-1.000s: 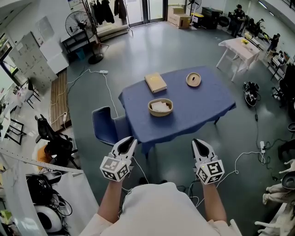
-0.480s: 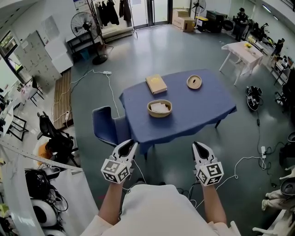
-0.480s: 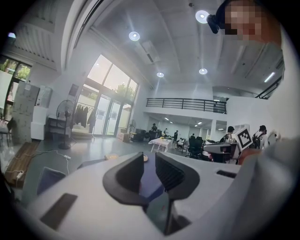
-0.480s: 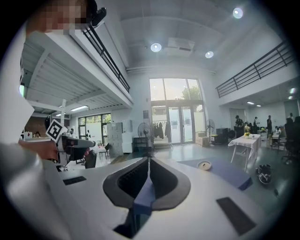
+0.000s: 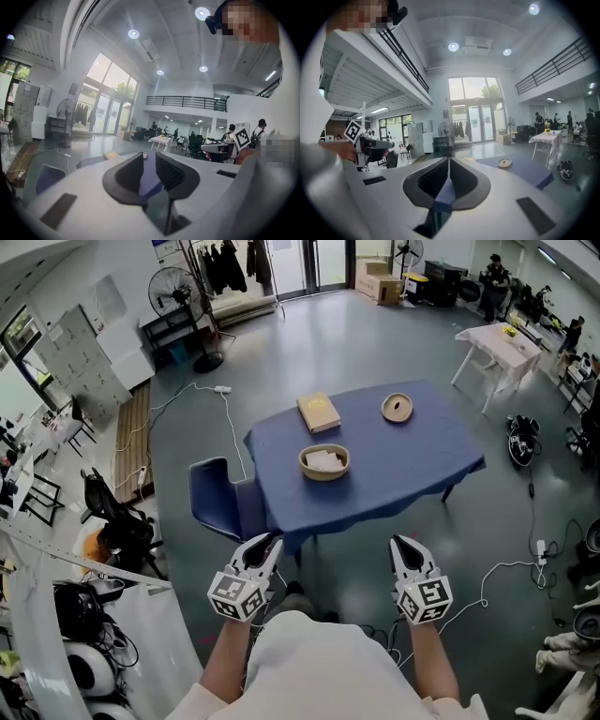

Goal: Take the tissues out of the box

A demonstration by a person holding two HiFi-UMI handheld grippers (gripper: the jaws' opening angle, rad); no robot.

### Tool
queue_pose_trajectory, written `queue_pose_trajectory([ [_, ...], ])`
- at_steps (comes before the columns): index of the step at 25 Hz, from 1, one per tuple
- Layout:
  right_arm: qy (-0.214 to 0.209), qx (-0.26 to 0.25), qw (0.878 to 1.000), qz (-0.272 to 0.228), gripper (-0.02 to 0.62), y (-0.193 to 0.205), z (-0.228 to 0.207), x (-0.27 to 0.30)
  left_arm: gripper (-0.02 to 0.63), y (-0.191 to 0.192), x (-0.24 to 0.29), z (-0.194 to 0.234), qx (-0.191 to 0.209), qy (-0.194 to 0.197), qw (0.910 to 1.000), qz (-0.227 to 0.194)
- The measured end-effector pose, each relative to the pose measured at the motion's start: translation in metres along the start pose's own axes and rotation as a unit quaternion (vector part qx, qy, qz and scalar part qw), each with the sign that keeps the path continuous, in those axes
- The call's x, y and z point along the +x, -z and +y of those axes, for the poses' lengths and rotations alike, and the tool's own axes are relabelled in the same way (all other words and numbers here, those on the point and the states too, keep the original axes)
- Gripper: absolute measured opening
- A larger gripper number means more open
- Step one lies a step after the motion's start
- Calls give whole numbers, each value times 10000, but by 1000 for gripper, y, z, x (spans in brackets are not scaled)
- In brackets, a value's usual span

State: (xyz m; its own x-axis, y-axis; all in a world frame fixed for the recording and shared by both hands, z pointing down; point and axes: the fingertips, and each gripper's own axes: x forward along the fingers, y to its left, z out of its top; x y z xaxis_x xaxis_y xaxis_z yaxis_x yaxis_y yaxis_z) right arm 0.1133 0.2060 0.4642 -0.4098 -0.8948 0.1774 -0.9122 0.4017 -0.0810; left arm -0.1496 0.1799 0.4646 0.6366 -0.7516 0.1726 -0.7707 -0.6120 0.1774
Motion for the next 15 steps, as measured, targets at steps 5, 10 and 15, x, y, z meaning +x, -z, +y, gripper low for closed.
queue_pose_trajectory([
  [5,46,80,9999,39,37,8,-7,10,87,2,12,5,6,53,10000,59],
  [10,97,64,9999,114,37,10,-16,34,87,-2,34,22,19,152,9999,61],
  [15,74,-40,9997,244,37,3,-25,72,87,-10,63,49,-49,218,9997,80],
])
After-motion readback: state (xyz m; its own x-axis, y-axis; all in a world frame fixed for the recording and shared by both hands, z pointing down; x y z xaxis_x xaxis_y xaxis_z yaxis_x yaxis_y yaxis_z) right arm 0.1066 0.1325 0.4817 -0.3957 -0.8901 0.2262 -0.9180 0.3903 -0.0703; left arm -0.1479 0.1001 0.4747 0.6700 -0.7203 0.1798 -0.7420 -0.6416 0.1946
